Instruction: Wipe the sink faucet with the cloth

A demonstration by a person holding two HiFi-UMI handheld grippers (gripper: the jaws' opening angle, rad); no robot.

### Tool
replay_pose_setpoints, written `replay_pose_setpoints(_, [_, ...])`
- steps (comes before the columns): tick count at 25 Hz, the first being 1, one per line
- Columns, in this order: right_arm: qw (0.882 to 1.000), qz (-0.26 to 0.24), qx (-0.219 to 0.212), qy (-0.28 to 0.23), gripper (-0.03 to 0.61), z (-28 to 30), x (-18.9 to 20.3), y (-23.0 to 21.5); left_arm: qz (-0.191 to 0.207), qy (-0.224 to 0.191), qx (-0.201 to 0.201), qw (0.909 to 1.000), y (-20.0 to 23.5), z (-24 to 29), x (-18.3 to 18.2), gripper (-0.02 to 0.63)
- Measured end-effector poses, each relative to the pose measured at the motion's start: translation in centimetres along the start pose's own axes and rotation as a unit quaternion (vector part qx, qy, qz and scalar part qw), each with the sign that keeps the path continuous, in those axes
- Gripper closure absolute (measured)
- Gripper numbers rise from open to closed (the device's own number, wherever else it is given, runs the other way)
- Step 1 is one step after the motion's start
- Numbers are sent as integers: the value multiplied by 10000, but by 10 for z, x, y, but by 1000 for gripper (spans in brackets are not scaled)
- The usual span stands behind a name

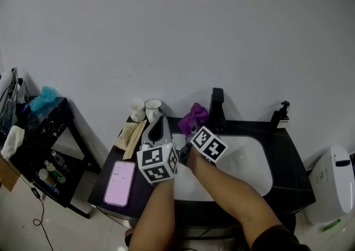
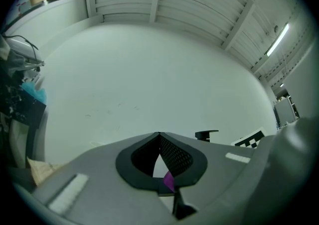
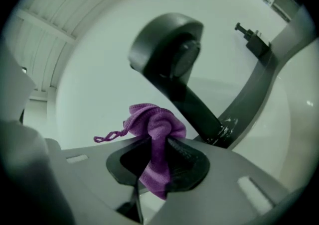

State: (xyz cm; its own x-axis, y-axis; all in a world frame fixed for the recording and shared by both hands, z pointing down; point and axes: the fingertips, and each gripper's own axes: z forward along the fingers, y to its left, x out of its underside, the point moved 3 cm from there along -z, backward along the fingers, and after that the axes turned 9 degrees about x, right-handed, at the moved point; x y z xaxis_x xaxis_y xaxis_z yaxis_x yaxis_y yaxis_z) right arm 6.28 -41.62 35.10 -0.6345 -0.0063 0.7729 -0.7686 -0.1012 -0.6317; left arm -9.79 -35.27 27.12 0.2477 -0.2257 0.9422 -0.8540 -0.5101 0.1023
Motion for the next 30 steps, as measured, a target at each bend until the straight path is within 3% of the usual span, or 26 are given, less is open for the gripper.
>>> replay_pose_setpoints(3, [9969,-536,-577,59,494,-21,-10,17,108,19,-111,9999,3,-1,0,597])
replay_pose_setpoints(6, [9860,-1176,-1181,59,494,-50,-30,28,156,99,-111,9998,3,0,3,595])
replay_pose_setpoints(8, [9712,-1854,-1482,184,494,-78,-35,26,175,228,-69,9996,1,1,10,597])
replay_pose_setpoints(10, [9476,-2581,-1883,72,494,-113,-42,22,212,362,-2,9991,0,3,16,595])
replay_pose_setpoints(12, [9300,-2943,-2201,-77,494,-143,-55,12,287,475,70,9984,-3,5,20,597])
replay_pose_setpoints(13, [9282,-2971,-2234,-127,494,-153,-65,3,333,523,113,9980,-5,6,22,597])
replay_pose_setpoints(17, [9311,-3059,-1913,-532,494,-164,-117,-36,436,705,354,9959,-17,12,30,596])
replay_pose_setpoints(23, [9366,-3078,-1164,-1206,494,-125,-187,-71,692,933,862,9895,-47,19,41,595])
replay_pose_setpoints(27, [9387,-3135,-808,-1182,494,-104,-184,-85,473,1002,1137,9873,-62,24,47,595])
replay_pose_setpoints(30, [9271,-3527,-629,-1101,498,-106,-157,-99,372,1126,1160,9861,-65,24,54,595])
